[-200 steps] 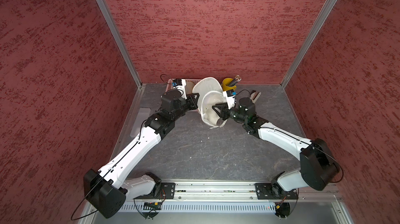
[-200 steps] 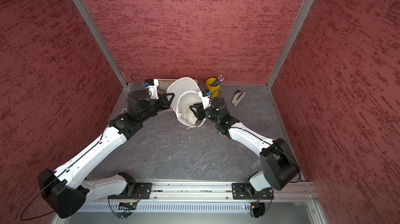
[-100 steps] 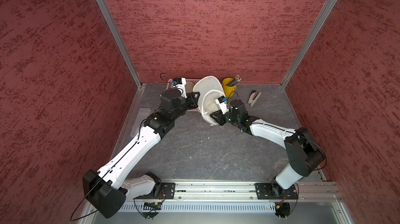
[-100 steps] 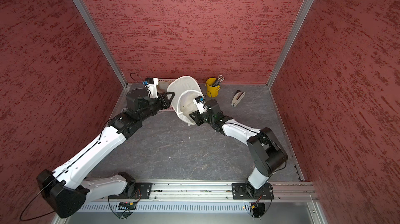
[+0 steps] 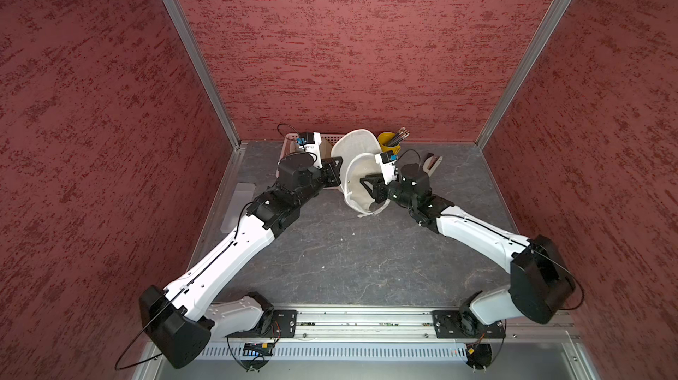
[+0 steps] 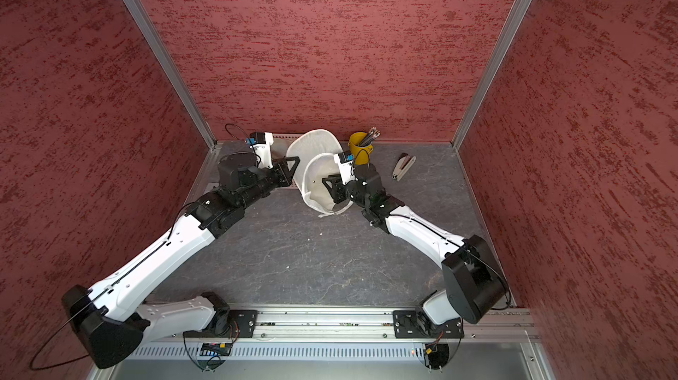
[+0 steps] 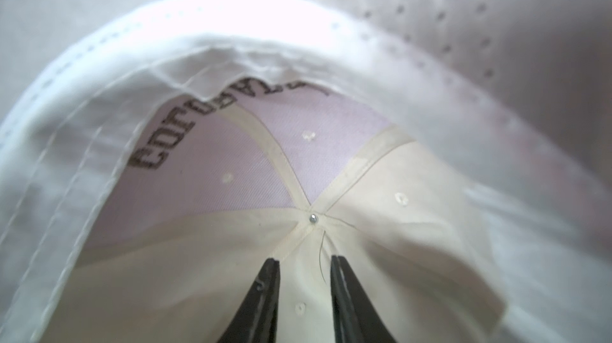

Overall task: Turn the baseball cap inside out
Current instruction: Smooth out the baseball cap.

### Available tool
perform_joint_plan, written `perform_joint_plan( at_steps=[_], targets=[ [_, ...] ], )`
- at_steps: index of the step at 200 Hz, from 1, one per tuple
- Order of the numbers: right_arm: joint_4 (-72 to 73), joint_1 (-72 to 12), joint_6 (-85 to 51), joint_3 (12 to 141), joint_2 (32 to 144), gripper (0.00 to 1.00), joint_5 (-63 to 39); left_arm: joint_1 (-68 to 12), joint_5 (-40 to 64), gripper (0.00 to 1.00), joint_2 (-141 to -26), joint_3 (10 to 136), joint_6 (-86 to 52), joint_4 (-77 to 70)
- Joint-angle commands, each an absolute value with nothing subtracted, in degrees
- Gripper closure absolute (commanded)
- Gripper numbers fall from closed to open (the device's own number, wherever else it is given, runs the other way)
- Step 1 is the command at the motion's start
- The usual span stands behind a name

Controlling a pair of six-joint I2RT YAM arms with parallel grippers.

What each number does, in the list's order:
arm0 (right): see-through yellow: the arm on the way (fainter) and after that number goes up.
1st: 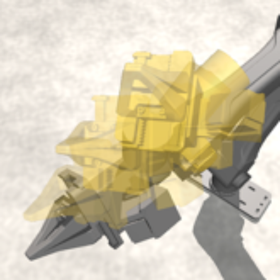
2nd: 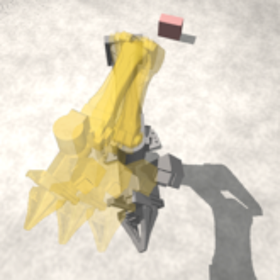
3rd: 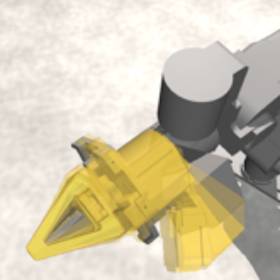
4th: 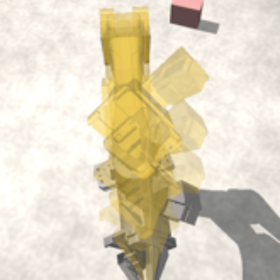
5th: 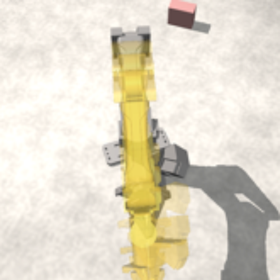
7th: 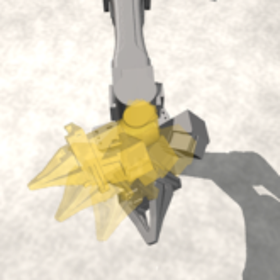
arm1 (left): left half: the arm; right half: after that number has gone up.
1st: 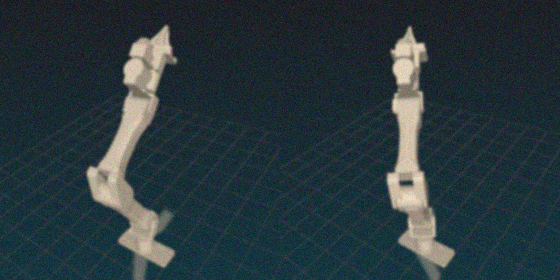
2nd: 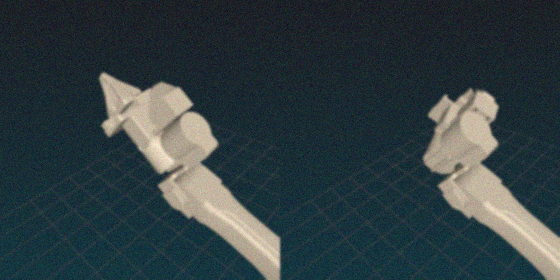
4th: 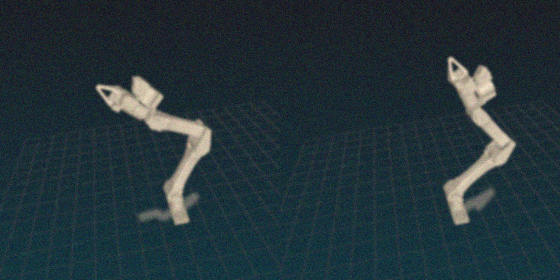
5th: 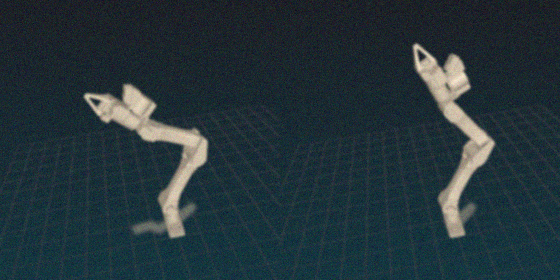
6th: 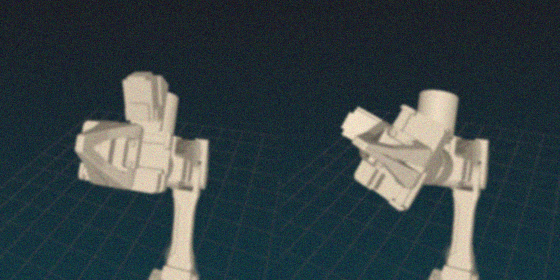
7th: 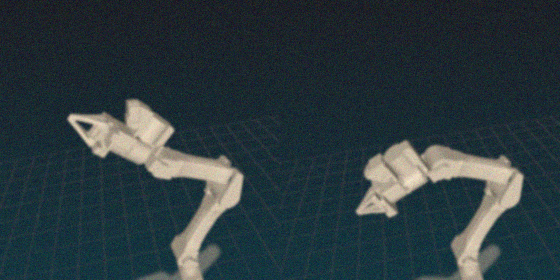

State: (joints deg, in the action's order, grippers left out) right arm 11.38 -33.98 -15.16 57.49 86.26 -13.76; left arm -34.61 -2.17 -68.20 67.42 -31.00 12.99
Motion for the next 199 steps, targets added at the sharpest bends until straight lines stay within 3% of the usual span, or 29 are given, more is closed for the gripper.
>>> perform_joint_plan(
  at_steps=[1, 59, 150, 177, 199],
  targets=[
    [11.5, -34.3, -17.8, 61.2, 91.4, 0.75, -8.5, -35.4, -3.9, 1.00, -67.7, 69.1, -29.8, 11.4],
    [9.7, -34.3, -18.6, 62.8, 97.4, 0.75, -5.4, -35.7, -3.9, 1.00, -66.2, 68.7, -29.3, 11.4],
    [19.1, -34.7, -17.4, 51.1, 76.0, 0.58, -7.4, -34.0, -5.4, 1.00, -66.5, 68.0, -30.1, 11.4],
    [18.0, -35.5, -10.4, 52.5, 77.2, 0.92, -10.7, -34.1, -3.6, 1.00, -66.9, 69.5, -30.2, 12.3],
    [16.7, -36.7, -5.8, 55.0, 80.1, 0.98, -12.1, -34.3, -3.5, 1.00, -67.0, 70.3, -30.1, 13.1]
  ],
)
